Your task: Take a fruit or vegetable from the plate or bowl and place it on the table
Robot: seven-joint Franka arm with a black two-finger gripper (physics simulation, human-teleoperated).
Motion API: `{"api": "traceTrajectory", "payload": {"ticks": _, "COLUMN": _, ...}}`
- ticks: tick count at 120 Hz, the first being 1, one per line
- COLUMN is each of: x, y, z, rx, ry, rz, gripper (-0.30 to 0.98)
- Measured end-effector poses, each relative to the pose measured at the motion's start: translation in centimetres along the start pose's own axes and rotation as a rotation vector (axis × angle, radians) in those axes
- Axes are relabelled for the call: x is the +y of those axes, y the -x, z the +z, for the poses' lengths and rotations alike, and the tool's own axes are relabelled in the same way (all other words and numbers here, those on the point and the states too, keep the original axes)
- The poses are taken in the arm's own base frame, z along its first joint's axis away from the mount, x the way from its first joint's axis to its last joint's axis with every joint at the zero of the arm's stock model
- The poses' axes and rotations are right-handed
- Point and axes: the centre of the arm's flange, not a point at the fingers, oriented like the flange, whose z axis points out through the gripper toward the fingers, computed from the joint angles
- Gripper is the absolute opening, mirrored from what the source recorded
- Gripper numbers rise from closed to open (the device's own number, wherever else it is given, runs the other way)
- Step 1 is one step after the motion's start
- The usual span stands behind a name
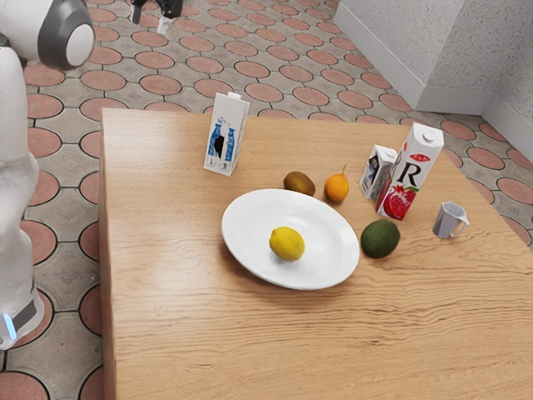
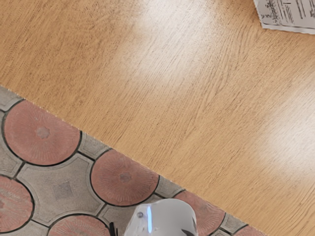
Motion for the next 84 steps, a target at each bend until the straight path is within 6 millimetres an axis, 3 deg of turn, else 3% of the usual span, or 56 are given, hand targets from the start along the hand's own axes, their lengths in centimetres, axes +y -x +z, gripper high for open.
{"api": "traceTrajectory", "payload": {"ticks": 3, "x": -3.2, "y": 0.3, "z": -0.3, "rx": 0.051, "ry": 0.013, "rz": -0.035, "gripper": 0.67}}
{"api": "traceTrajectory", "payload": {"ticks": 6, "x": -5.0, "y": 0.3, "z": -0.6, "rx": 0.095, "ry": 0.014, "rz": -0.045, "gripper": 0.67}}
{"api": "traceTrajectory", "payload": {"ticks": 12, "x": -5.3, "y": -0.4, "z": -1.2, "rx": 0.16, "ry": -0.011, "rz": -0.005, "gripper": 0.67}}
{"api": "traceTrajectory", "payload": {"ticks": 22, "x": -1.0, "y": -2.0, "z": -2.8, "rx": 0.248, "ry": -0.08, "rz": 0.141, "gripper": 0.67}}
{"api": "traceTrajectory", "payload": {"ticks": 28, "x": 3.9, "y": 1.6, "z": -9.3, "rx": 0.43, "ry": -0.189, "rz": 0.25, "gripper": 0.67}}
{"api": "traceTrajectory", "payload": {"ticks": 32, "x": 7.4, "y": 2.9, "z": -11.2, "rx": 0.491, "ry": -0.235, "rz": 0.34, "gripper": 0.67}}
{"api": "traceTrajectory", "payload": {"ticks": 36, "x": 10.1, "y": 1.0, "z": -9.5, "rx": 0.449, "ry": -0.234, "rz": 0.423, "gripper": 0.67}}
{"api": "traceTrajectory", "payload": {"ticks": 45, "x": 15.3, "y": -5.7, "z": -2.7, "rx": 0.291, "ry": -0.215, "rz": 0.536, "gripper": 0.67}}
{"api": "traceTrajectory", "payload": {"ticks": 54, "x": 21.3, "y": -7.6, "z": 0.6, "rx": 0.24, "ry": -0.228, "rz": 0.671, "gripper": 0.67}}
{"api": "traceTrajectory", "payload": {"ticks": 64, "x": 27.2, "y": -4.3, "z": 1.6, "rx": 0.246, "ry": -0.233, "rz": 0.897, "gripper": 0.67}}
{"api": "traceTrajectory", "payload": {"ticks": 68, "x": 28.5, "y": -0.3, "z": 2.5, "rx": 0.243, "ry": -0.189, "rz": 1.062, "gripper": 0.67}}
{"api": "traceTrajectory", "payload": {"ticks": 75, "x": 26.0, "y": 5.1, "z": 4.4, "rx": 0.251, "ry": -0.138, "rz": 1.263, "gripper": 0.67}}
{"api": "traceTrajectory", "payload": {"ticks": 79, "x": 26.0, "y": 5.9, "z": 6.3, "rx": 0.23, "ry": -0.154, "rz": 1.325, "gripper": 0.67}}
{"api": "traceTrajectory", "payload": {"ticks": 84, "x": 27.9, "y": 4.6, "z": 9.1, "rx": 0.165, "ry": -0.238, "rz": 1.307, "gripper": 0.67}}
